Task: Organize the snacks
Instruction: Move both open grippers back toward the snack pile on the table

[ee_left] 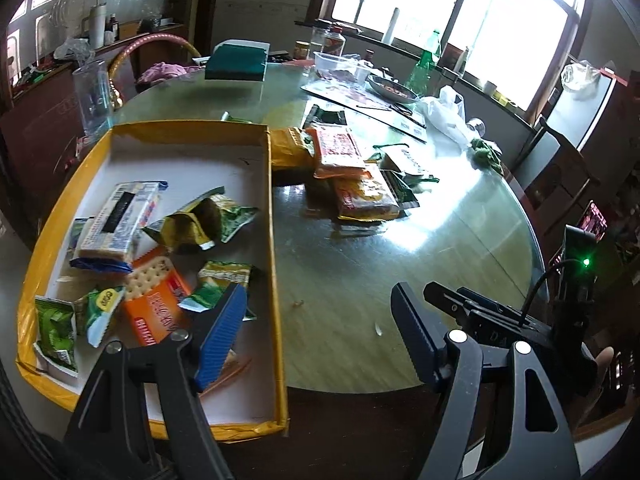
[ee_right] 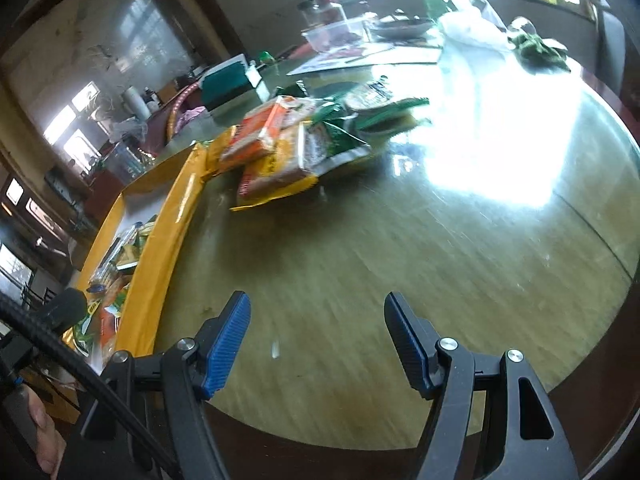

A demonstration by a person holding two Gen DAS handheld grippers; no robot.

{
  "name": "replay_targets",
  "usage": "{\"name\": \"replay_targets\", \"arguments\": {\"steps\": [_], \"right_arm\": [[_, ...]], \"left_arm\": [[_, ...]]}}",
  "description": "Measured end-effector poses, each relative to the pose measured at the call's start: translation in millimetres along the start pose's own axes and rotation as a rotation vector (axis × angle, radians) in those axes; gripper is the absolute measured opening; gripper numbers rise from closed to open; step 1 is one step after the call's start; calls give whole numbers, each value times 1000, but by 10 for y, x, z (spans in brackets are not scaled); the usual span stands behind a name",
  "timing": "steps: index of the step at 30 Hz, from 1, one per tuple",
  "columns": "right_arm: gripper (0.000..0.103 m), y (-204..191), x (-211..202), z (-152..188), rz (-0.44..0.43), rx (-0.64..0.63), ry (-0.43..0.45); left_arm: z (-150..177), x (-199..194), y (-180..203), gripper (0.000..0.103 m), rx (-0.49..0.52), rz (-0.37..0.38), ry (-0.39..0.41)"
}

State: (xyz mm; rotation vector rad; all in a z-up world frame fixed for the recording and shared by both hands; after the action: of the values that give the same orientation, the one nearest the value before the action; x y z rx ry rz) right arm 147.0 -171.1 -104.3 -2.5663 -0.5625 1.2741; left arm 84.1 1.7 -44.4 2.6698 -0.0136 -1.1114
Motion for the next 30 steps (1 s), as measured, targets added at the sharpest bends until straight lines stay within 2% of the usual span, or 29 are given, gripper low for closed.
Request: {"name": "replay_targets", "arguments": {"steps": [13,22,30], "right_arm": [[70,201,-38,-46,29,36,13],[70,284,-26,-105,59,11,23],[70,331,-39,-124,25,29,24]], "left_arm": [[-26,169,100,75,1,10,-34],[-69,282,139,75,-7,6,-55],[-140,437,127,75,-34,-9,-87]]}}
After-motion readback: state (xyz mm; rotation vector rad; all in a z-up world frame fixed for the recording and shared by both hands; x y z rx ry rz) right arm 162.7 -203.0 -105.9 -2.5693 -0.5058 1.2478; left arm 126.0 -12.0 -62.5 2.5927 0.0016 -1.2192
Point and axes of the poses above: each gripper's, at about its wrist camera, not at the fingertips, and x roughly the way its jaws point, y to its right, z to its underside, the point moved 6 cm from there along x, roughly the way its jaws point, and after that the axes turned 3 degrees about y, right-handed, at the moved point
